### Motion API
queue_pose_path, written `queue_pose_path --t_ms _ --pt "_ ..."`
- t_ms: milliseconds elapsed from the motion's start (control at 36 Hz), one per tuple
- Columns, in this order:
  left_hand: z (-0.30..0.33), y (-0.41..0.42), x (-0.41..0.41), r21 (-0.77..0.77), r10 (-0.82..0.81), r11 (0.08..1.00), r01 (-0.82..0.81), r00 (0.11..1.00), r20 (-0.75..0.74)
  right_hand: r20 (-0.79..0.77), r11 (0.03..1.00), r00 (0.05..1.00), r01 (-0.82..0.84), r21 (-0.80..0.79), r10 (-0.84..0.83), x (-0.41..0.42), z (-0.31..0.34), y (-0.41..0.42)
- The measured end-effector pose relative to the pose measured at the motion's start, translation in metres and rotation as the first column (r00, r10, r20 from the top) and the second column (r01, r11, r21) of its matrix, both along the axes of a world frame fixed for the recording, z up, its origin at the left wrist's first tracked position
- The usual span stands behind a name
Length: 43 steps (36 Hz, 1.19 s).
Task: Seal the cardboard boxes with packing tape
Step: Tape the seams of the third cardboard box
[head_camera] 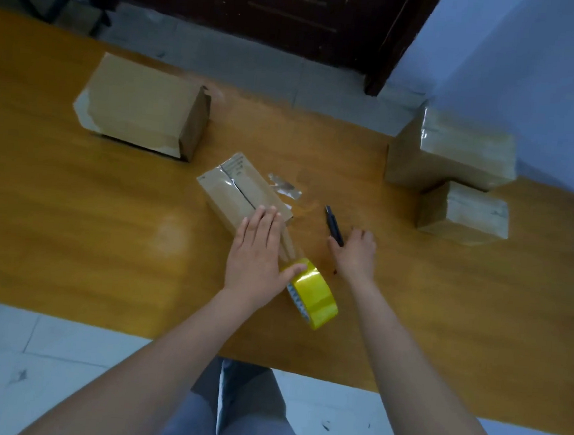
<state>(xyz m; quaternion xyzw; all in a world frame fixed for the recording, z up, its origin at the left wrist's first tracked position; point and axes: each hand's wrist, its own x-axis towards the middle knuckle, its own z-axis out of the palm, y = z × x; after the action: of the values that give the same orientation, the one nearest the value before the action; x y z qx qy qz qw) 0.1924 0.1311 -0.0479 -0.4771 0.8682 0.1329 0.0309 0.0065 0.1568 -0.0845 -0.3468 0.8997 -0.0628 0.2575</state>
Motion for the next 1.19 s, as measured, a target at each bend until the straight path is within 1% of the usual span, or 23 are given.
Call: queue_pose_path --t_ms 56,111,194,250,306,333,361,417,472,528,583,667,722,833,917,972,1028,1056,1139,1194 --pt "0.000 0.000 0.000 -0.012 0.024 1.000 -0.024 0.999 -0.028 -0.076 0.997 0.995 -0.065 0.051 0.068 0.001 -0.009 -0.004" --pt "-0.002 0.001 0.000 -0.003 0.038 0.999 -0.038 0.998 -0.042 -0.172 0.986 0.972 -0.150 0.066 0.159 0.002 -0.019 -0.003" --pt "-0.007 0.000 0.001 -0.024 0.041 0.999 -0.042 0.999 -0.033 -0.249 0.975 0.944 -0.224 0.004 0.218 -0.001 -0.028 0.002" --pt "-0.011 -0.001 0.000 -0.028 0.038 0.999 -0.039 0.999 -0.033 -0.207 0.976 0.960 -0.206 -0.076 0.186 -0.006 -0.026 0.006" --pt "-0.013 -0.001 0.001 -0.028 0.039 0.999 -0.041 0.998 -0.051 -0.083 0.965 0.984 -0.174 -0.198 0.161 -0.013 -0.017 0.009" --pt "-0.013 -0.001 0.002 -0.034 0.038 0.999 -0.040 0.998 -0.059 -0.054 0.940 0.978 -0.209 -0.269 0.202 -0.014 -0.011 0.010" --pt "-0.014 -0.001 0.002 -0.034 0.036 0.999 -0.038 0.998 -0.055 -0.074 0.894 0.959 -0.282 -0.348 0.274 -0.014 -0.003 0.012" --pt "-0.014 -0.001 0.001 -0.038 0.041 0.998 -0.043 0.998 -0.050 -0.175 0.761 0.897 -0.439 -0.478 0.407 -0.013 0.013 0.017" --pt "-0.013 -0.001 0.001 -0.050 0.046 0.998 -0.049 0.997 -0.056 -0.271 0.647 0.832 -0.549 -0.529 0.485 -0.012 0.027 0.022" --pt "-0.012 0.000 0.001 -0.038 0.045 0.998 -0.047 0.997 -0.058 -0.345 0.580 0.765 -0.640 -0.504 0.544 -0.014 0.038 0.027" --pt "-0.012 0.000 0.001 -0.048 0.047 0.998 -0.050 0.997 -0.062 -0.403 0.538 0.708 -0.704 -0.463 0.580 -0.014 0.046 0.030" --pt "-0.010 0.001 0.000 -0.066 0.050 0.996 -0.054 0.997 -0.057 -0.462 0.496 0.643 -0.765 -0.410 0.611 -0.011 0.049 0.031" --pt "-0.010 0.001 0.000 -0.056 0.044 0.997 -0.047 0.998 -0.052 -0.459 0.480 0.612 -0.791 -0.381 0.644 -0.009 0.048 0.029" --pt "-0.009 0.001 0.000 -0.064 0.046 0.997 -0.051 0.996 -0.076 -0.459 0.467 0.574 -0.818 -0.334 0.678 -0.009 0.048 0.023" --pt "-0.010 0.000 0.000 -0.064 0.049 0.996 -0.054 0.996 -0.077 -0.525 0.450 0.538 -0.842 -0.299 0.659 -0.009 0.048 0.019" --pt "-0.012 0.000 0.000 -0.067 0.047 0.996 -0.052 0.996 -0.078 -0.560 0.458 0.521 -0.849 -0.263 0.644 -0.007 0.046 0.017" --pt "-0.014 0.000 0.001 -0.069 0.042 0.997 -0.047 0.996 -0.074 -0.590 0.511 0.518 -0.836 -0.197 0.619 -0.007 0.039 0.016" --pt "-0.015 0.000 0.001 -0.071 0.039 0.996 -0.044 0.997 -0.069 -0.601 0.561 0.532 -0.812 -0.162 0.597 -0.009 0.036 0.014" --pt "-0.016 0.001 0.001 -0.068 0.036 0.997 -0.040 0.998 -0.060 -0.563 0.725 0.650 -0.677 -0.124 0.511 -0.018 0.023 0.009" --pt "-0.017 -0.001 0.000 -0.072 0.040 0.996 -0.045 0.997 -0.070 -0.515 0.780 0.712 -0.613 -0.127 0.476 -0.021 0.012 0.007"
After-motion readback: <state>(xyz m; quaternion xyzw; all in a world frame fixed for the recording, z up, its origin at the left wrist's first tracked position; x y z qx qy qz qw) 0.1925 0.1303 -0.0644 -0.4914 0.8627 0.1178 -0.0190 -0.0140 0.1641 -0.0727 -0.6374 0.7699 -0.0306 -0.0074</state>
